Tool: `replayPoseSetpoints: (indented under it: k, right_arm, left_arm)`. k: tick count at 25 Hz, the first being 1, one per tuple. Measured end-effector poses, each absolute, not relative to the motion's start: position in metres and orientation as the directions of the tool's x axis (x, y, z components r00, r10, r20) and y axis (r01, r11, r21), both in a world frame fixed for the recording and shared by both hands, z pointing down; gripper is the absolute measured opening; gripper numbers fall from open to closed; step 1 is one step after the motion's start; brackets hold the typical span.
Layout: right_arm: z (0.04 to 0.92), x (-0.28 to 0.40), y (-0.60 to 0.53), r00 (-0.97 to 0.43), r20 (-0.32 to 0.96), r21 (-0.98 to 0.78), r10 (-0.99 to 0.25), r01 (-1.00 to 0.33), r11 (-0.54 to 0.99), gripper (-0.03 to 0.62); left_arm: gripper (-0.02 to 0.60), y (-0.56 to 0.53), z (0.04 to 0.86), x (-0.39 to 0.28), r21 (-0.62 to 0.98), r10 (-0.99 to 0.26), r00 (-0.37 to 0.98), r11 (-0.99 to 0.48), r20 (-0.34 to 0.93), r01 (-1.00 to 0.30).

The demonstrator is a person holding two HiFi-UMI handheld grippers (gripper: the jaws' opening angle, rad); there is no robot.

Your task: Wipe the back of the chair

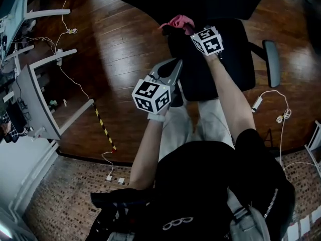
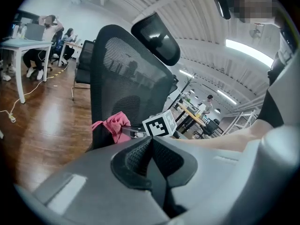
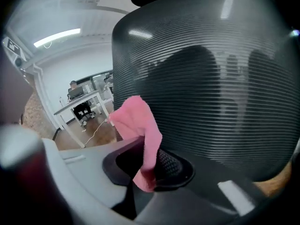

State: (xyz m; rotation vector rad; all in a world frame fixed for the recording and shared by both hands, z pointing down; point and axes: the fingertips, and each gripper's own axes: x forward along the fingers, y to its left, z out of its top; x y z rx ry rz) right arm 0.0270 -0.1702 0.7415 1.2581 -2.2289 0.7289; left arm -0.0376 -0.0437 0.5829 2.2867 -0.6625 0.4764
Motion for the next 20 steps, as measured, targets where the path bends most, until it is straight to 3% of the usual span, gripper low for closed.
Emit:
replayPoseSetpoints:
  k: [20]
  right_arm:
    - [0.76,0.216,-0.156,-0.333,0.671,-0.139,-0.663,-0.934,0.328,0.046]
  left_arm:
    - [-0.009,-0.034,0.6,0.076,0.531,-0.197,0.837,-0.693,0.511,-0.488]
